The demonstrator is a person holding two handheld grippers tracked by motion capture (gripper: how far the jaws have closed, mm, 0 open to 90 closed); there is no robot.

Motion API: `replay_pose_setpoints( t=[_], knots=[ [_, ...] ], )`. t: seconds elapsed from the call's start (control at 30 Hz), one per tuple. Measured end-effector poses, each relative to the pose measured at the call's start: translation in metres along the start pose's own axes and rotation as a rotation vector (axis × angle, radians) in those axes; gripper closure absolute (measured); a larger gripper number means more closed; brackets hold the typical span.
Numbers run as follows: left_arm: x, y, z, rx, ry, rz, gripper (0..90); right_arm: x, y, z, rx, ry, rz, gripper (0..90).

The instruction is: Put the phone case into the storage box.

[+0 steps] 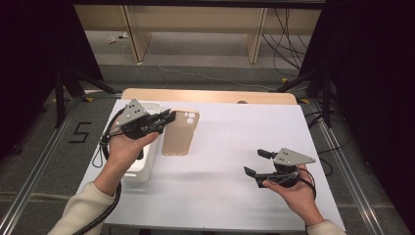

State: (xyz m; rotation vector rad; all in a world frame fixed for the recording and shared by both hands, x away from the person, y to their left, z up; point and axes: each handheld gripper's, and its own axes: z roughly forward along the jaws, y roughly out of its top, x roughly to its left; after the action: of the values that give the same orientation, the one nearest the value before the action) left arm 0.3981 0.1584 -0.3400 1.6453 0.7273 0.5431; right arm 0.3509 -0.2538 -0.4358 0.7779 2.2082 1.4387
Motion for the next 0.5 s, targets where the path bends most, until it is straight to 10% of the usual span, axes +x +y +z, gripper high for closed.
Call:
replay_pose_setpoints(
  t=[0.5],
  knots=[
    [0.0044,0.004,-0.0044,-0.011,0.005,-0.005,81.6,-0.0006,-0.0024,0.0004,-0.015,-0.009,0.012,22.2]
  ],
)
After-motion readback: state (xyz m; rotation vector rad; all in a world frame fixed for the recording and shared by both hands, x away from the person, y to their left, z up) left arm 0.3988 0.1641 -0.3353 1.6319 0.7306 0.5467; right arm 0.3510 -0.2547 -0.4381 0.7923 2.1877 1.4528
